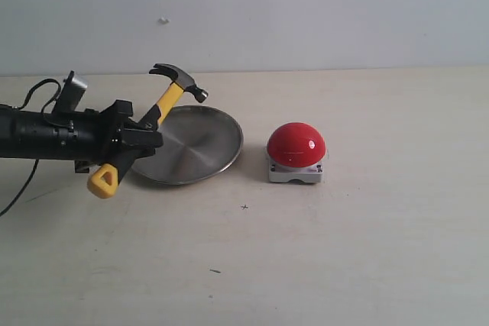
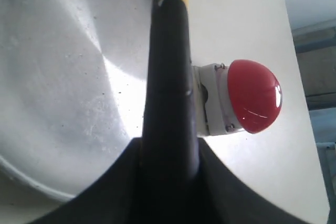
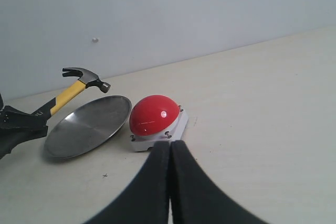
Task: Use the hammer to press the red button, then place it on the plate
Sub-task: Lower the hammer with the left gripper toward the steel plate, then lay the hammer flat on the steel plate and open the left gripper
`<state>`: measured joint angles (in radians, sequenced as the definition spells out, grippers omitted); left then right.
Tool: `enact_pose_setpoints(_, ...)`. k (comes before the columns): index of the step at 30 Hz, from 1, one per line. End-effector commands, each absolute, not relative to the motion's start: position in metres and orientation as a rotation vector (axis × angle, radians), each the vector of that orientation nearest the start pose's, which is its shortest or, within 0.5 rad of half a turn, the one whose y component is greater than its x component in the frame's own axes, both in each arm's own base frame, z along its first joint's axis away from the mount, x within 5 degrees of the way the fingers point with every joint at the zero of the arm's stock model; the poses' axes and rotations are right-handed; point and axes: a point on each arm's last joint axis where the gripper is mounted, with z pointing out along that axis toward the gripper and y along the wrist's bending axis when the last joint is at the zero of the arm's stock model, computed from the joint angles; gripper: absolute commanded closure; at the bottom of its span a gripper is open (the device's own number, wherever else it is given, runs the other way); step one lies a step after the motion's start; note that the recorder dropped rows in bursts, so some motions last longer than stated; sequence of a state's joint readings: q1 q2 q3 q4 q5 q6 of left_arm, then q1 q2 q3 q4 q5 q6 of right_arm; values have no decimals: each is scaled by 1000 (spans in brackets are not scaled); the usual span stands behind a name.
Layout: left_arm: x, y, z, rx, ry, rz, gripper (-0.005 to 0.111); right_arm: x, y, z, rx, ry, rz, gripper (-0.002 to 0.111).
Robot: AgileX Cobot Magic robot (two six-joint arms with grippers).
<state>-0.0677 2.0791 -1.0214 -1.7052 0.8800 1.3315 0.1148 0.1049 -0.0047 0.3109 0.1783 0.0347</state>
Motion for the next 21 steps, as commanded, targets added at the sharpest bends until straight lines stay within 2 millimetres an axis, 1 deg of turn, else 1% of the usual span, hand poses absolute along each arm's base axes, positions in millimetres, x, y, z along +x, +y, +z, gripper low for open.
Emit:
enact_pose_setpoints(1, 371, -96, 122, 72, 2289, -1251, 107, 63, 12, 191, 151, 1768, 372, 108)
enact_pose_setpoints(5, 372, -94, 119, 56, 2307, -1207, 107, 63, 12, 191, 151, 1768, 372, 108)
enact_pose_setpoints(8, 373, -97, 118, 59, 2321, -1168, 107, 63, 12, 191, 151, 1768, 372, 108)
enact_pose_setpoints(10, 374, -104, 118, 77, 2334, -1134, 107, 63, 12, 191, 151, 1768, 372, 108)
enact_pose_setpoints(13, 377, -123, 122, 157, 2328, -1094, 107, 63, 12, 191, 151, 1768, 372, 108)
enact_pose_setpoints(15, 379, -135, 124, 195, 2332, -1034, 107, 63, 12, 191, 151, 1768, 372, 108)
enact_pose_setpoints(17, 382, -141, 124, 203, 2344, -965, 107, 63, 12, 191, 151, 1768, 372, 108)
enact_pose_setpoints(20, 384, -144, 122, 185, 2370, -845, 107, 63, 12, 191, 151, 1768, 372, 108)
enact_pose_setpoints(21, 384, -145, 121, 183, 2375, -829, 107, 63, 12, 191, 151, 1768, 372, 108)
